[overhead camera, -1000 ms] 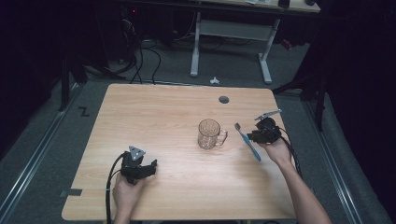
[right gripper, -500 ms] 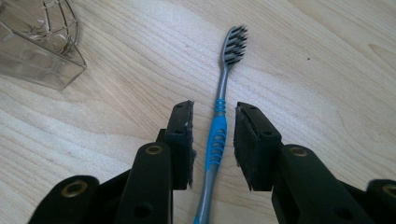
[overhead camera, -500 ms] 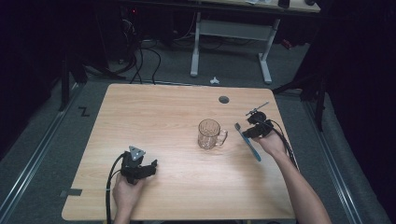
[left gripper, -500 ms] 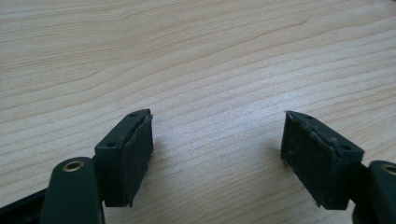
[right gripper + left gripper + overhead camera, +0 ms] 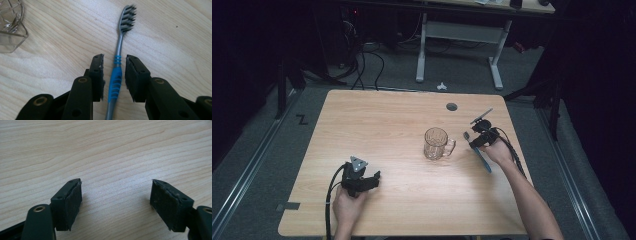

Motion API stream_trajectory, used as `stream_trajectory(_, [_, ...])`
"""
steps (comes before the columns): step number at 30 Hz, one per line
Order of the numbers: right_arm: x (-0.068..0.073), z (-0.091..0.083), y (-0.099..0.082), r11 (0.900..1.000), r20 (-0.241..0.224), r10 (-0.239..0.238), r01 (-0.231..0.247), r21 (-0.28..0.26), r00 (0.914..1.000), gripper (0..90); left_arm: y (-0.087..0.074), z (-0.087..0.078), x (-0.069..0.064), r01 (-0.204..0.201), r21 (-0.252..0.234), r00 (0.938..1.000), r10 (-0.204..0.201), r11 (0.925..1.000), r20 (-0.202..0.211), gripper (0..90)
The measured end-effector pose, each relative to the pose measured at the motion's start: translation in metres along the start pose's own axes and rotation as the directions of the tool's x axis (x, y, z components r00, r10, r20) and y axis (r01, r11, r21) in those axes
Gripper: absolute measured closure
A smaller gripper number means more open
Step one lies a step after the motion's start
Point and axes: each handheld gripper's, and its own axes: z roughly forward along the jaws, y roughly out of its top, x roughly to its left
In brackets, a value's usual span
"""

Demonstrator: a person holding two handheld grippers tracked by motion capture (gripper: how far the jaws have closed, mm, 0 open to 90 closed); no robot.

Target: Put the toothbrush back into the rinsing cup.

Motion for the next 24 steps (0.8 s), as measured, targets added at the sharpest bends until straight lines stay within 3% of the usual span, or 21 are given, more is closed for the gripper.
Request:
stream_trajectory(4, [0.0, 0.006, 0.005, 0.9992, 0.017, 0.006, -0.006, 0.039, 0.9998, 68.4, 0.0, 0.0, 0.0, 0.0, 0.0, 1.0, 0.0, 1.0, 0.0, 26.1])
stream_trajectory(13, [-0.011, 0.013, 0.005, 0.9954, -0.02, 0.053, -0.052, 0.08, 0.9984, 71.2, 0.0, 0.0, 0.0, -0.001, 0.0, 1.0, 0.001, 1.0, -0.001, 26.0])
stream_trajectory(24, [-0.01, 0.014, 0.011, 0.9902, 0.005, 0.026, -0.027, 0.137, 0.9996, 79.2, 0.0, 0.0, 0.0, 0.003, 0.0, 1.0, -0.003, 1.0, -0.002, 26.2])
